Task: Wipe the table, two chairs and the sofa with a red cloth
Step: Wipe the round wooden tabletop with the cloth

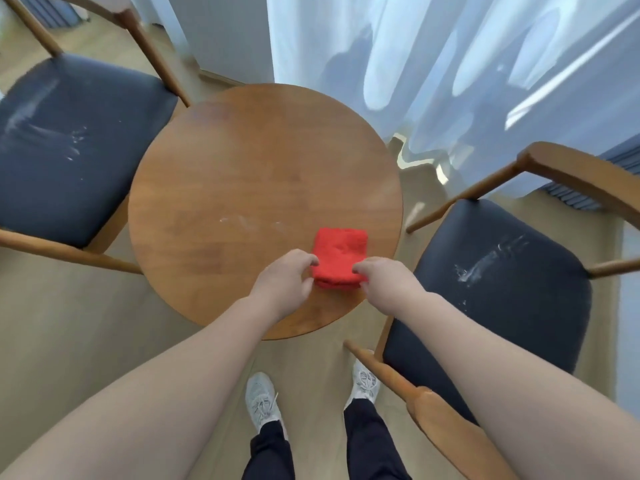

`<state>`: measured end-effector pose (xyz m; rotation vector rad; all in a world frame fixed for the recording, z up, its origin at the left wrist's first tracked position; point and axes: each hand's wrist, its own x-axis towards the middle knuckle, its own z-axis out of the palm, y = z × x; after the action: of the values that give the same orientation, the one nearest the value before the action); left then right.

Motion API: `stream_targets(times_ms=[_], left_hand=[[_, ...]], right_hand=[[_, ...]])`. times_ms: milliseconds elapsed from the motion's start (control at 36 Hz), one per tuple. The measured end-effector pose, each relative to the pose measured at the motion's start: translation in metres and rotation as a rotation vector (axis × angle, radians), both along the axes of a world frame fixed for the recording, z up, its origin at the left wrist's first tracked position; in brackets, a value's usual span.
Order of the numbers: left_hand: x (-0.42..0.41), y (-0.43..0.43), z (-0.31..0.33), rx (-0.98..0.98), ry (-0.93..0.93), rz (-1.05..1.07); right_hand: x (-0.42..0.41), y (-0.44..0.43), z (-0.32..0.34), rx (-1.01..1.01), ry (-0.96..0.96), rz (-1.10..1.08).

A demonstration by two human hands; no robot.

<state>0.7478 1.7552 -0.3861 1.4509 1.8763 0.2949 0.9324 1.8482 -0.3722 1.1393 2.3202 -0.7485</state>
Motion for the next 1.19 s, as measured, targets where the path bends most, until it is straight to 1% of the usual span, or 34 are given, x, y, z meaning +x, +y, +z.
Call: stream_targets(times_ms=[56, 139, 250, 333, 389, 444, 500, 611, 694, 778, 861, 944, 1194], left_hand=[[-0.003, -0.01, -0.012, -0.043, 0.031, -0.004], [-0.01, -0.017, -0.023, -0.062, 0.061, -0.01], [-0.018, -0.02, -0.04, -0.009, 0.114, -0.019], [-0.02, -0.022, -0.056, 0.09, 0.162, -0.013], [-0.022, -0.026, -0.071, 0.145, 0.202, 0.003], [-0.022, -0.029, -0.083, 0.15, 0.233, 0.002], [-0.023, -0.03, -0.096, 0.156, 0.249, -0.024], [-0.022, -0.024, -0.11, 0.185, 0.292, -0.118], [-0.022, -0.02, -0.121, 0.204, 0.287, -0.194], [-0.024, -0.021, -0.132, 0.227, 0.31, -0.233], [-0.025, -0.024, -0.135, 0.252, 0.332, -0.245], [-0.023, -0.023, -0.136, 0.28, 0.346, -0.237], [-0.023, -0.023, -0.137, 0.332, 0.363, -0.245]], right_hand=[[0.001, -0.007, -0.013, -0.037, -0.04, 0.014], [-0.002, -0.011, -0.026, -0.051, -0.013, -0.013], [-0.014, -0.011, -0.039, -0.033, 0.099, -0.028], [-0.028, -0.012, -0.054, 0.063, 0.22, -0.013], [-0.037, -0.015, -0.067, 0.099, 0.184, 0.003], [-0.044, -0.021, -0.082, 0.111, 0.066, 0.004], [-0.051, -0.031, -0.098, 0.146, -0.007, -0.009], [-0.056, -0.048, -0.122, 0.213, 0.03, -0.12], [-0.049, -0.044, -0.131, 0.269, 0.076, -0.113], [-0.037, -0.025, -0.132, 0.302, 0.082, -0.045], [-0.025, 0.006, -0.131, 0.326, 0.022, -0.006], [-0.022, 0.04, -0.129, 0.362, -0.006, -0.013], [-0.043, 0.119, -0.133, 0.442, 0.011, -0.077]])
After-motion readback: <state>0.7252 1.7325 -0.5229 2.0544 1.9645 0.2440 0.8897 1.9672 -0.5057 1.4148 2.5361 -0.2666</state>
